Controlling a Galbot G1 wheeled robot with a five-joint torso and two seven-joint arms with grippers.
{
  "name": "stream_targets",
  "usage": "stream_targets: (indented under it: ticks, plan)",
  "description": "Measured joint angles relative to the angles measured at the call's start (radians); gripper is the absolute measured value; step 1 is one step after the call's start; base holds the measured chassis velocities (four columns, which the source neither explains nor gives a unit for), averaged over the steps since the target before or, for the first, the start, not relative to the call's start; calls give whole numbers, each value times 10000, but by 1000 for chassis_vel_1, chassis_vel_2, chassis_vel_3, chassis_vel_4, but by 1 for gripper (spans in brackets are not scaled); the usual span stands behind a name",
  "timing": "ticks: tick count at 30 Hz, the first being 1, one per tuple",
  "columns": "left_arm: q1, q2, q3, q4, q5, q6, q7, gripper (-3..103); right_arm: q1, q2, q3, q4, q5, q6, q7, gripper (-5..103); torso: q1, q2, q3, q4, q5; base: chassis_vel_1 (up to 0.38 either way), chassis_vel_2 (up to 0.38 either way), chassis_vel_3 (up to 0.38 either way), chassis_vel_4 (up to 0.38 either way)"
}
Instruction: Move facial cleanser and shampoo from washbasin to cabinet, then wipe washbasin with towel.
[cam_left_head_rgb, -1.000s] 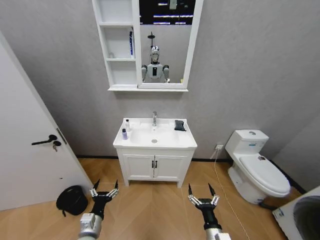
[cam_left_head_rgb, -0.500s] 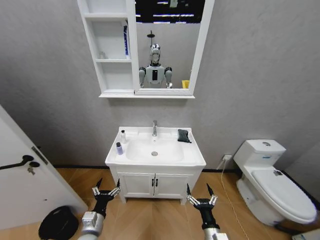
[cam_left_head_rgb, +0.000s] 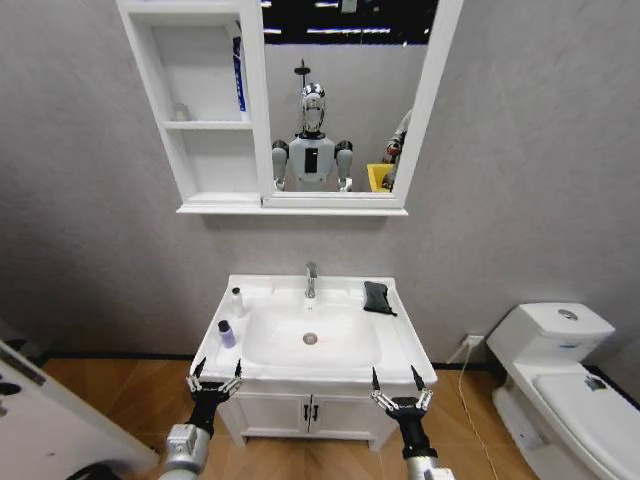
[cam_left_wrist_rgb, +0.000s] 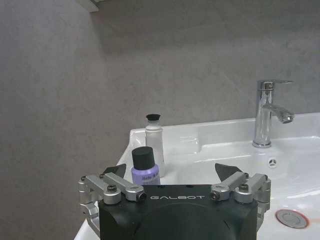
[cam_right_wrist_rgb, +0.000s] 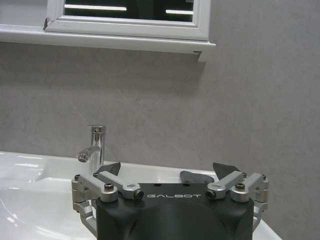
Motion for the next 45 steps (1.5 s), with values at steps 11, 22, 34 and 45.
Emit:
stream_targets:
  ticks: [11,22,34,45]
  plan:
    - [-151,90,-97,376,-87,20,-185,98,155,84,-95,-249,-164,384,-274,100,-22,7,-4,-1,-3,-42,48,25,-10]
    - [-641,402,-91,1135,-709,525,-392,98,396,183,-103,-582,-111,927,-388,100,-8,3,-2,-4,-2,18,-14,-13,12]
    - [-1669,512,-69,2400,-1204,792,-502,98,522,3,36,-1009,215,1105,-397,100,-9,3,-2,-3,-2,0,0,0,0]
    - [-2702,529,119,3110,-1352,936,-576,96,570,-84,148,-1100,418,1046,-389,100,-10,3,-1,-4,-1,0,0,0,0]
